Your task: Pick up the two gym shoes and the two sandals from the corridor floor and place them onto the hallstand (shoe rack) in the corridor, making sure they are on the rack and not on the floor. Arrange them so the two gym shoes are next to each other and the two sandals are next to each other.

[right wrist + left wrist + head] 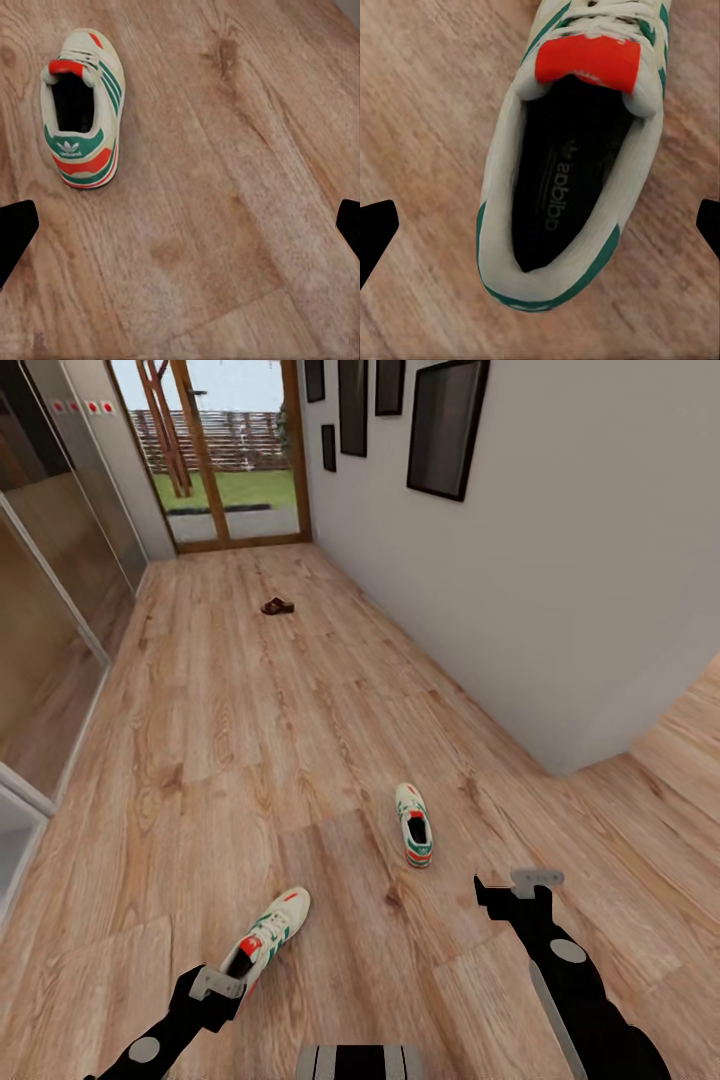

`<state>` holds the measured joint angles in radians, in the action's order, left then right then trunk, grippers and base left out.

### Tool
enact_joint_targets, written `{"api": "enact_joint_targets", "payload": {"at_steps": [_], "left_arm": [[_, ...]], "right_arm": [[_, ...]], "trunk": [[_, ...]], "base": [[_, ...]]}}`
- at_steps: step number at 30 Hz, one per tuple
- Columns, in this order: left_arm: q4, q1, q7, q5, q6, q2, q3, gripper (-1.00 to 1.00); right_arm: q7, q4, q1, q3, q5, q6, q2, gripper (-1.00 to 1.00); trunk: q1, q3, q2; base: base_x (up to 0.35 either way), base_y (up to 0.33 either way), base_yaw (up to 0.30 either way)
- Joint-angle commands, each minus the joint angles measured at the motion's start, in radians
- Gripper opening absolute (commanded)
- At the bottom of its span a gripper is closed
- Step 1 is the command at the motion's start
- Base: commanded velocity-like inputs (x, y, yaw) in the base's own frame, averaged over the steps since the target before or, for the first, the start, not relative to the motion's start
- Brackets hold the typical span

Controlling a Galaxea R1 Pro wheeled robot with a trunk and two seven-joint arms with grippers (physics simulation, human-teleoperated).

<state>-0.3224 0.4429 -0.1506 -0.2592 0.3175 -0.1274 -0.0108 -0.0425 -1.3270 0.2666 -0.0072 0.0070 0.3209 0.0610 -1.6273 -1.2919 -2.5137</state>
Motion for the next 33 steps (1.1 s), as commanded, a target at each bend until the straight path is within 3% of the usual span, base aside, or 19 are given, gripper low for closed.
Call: {"api": "enact_joint_targets", "payload": {"at_steps": [1,13,24,33], "left_arm": [[0.0,0.0,-0.003,-0.003,0.004,-0.001,-0.001,1.0],[0.0,0.0,-0.003,-0.005,0.015,-0.001,-0.001,1.0],[0.0,0.0,-0.002,-0.004,0.026,-0.001,-0.001,1.0],[0.0,0.0,-0.002,-0.003,0.027,-0.003,-0.002,1.0]], "right_arm": [[-0.004,-0.001,0.0,0.001,0.001,0.006,0.0,1.0],[-0.004,-0.001,0.0,0.001,0.001,0.006,0.0,1.0],[-0.004,-0.001,0.0,0.001,0.001,0.006,0.0,1.0],[-0.004,-0.001,0.0,0.001,0.002,0.006,0.0,1.0]], "trunk": [[0.0,-0.006,-0.001],[-0.006,-0.071,-0.003],[-0.006,-0.075,-0.003],[-0.01,-0.11,-0.005]], "base": [[0.0,0.0,0.0],[0.0,0.0,0.0],[0.0,0.0,0.0],[0.0,0.0,0.0]]}}
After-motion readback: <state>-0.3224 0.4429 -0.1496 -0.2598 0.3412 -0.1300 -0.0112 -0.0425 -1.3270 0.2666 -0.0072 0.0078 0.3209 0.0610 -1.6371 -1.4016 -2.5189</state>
